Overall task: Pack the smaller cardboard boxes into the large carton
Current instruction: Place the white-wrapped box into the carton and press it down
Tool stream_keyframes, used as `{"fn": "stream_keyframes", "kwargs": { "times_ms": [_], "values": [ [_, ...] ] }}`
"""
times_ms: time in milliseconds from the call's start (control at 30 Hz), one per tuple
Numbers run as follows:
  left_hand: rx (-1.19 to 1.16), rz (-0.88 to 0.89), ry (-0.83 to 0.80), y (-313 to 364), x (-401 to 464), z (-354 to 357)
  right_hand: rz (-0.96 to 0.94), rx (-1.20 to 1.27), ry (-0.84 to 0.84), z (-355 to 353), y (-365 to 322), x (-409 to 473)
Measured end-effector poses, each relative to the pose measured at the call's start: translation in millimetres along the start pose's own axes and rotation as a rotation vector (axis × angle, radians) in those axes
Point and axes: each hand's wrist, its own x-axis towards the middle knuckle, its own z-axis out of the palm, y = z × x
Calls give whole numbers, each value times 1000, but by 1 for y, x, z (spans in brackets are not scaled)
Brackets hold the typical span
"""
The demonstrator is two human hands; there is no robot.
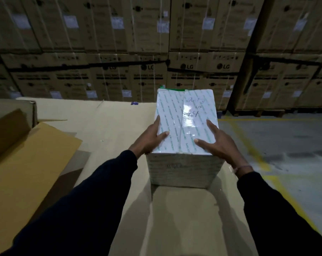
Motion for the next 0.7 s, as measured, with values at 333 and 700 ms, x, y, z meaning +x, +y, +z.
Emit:
{"fn": "stream_keyframes", "kwargs": {
  "times_ms": [333, 700],
  "values": [
    [104, 81, 115, 6, -92, -97, -139, -22, 105, 21, -120, -68],
    [299, 280, 292, 42, -243, -289, -385, 36, 405, 62, -327, -164]
  ]
}}
